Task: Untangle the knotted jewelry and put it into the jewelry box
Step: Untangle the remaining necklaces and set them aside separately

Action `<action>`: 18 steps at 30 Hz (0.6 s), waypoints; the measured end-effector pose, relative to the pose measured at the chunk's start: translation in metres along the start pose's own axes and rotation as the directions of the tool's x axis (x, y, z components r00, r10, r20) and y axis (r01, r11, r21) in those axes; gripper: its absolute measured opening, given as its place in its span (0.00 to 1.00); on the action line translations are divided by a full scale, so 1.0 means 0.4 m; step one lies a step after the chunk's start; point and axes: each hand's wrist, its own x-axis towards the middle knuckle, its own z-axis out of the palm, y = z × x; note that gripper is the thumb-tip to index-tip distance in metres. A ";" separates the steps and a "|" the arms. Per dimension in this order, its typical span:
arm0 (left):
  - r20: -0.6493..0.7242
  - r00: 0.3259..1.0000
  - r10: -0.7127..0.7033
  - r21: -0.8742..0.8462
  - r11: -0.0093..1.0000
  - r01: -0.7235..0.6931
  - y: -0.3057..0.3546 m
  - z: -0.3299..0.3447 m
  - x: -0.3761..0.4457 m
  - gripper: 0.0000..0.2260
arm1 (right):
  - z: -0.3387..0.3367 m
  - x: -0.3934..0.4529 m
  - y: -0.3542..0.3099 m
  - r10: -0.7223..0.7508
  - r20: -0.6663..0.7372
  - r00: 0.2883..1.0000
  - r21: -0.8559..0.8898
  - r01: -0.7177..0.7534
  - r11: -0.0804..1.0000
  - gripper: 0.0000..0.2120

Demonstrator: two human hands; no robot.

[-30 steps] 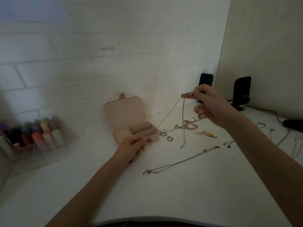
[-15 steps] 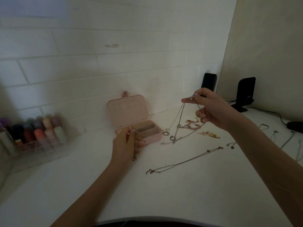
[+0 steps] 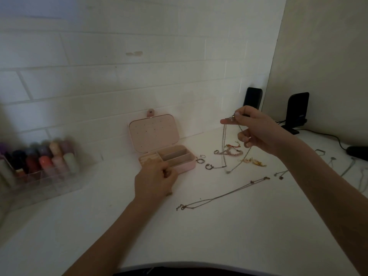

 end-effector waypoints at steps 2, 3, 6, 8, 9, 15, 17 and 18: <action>-0.045 0.995 0.089 0.142 0.987 -0.082 0.020 -0.001 -0.005 0.09 | 0.011 -0.004 -0.017 -0.021 0.018 1.000 -0.012 0.022 1.000 0.05; -0.067 0.988 0.141 0.154 0.980 -0.130 0.030 0.001 -0.005 0.07 | 0.018 -0.008 -0.025 -0.034 0.031 0.999 -0.019 0.035 0.999 0.05; 0.033 0.989 0.148 -0.244 0.960 -0.135 0.080 0.005 0.008 0.10 | 0.043 -0.026 -0.048 -0.072 0.078 0.994 -0.042 0.075 0.996 0.05; 0.254 0.959 0.122 -0.522 0.852 0.030 0.144 0.002 0.028 0.22 | 0.058 -0.039 -0.063 -0.090 0.099 0.991 -0.054 0.095 0.994 0.06; 0.344 0.927 0.147 -0.574 0.815 0.084 0.175 0.000 0.039 0.26 | 0.063 -0.046 -0.070 -0.102 0.109 0.989 -0.059 0.109 0.992 0.06; 0.557 0.778 0.292 -0.727 0.624 0.287 0.262 -0.003 0.050 0.11 | 0.047 -0.080 -0.109 -0.209 -0.039 0.977 -0.146 0.201 0.969 0.05; 0.562 0.778 0.280 -0.729 0.611 0.307 0.259 -0.003 0.030 0.09 | 0.015 -0.087 -0.112 -0.233 -0.178 0.956 -0.167 0.204 0.965 0.05; 0.571 0.776 0.267 -0.722 0.614 0.320 0.256 -0.006 0.018 0.10 | -0.003 -0.091 -0.110 -0.229 -0.235 0.945 -0.164 0.194 0.967 0.05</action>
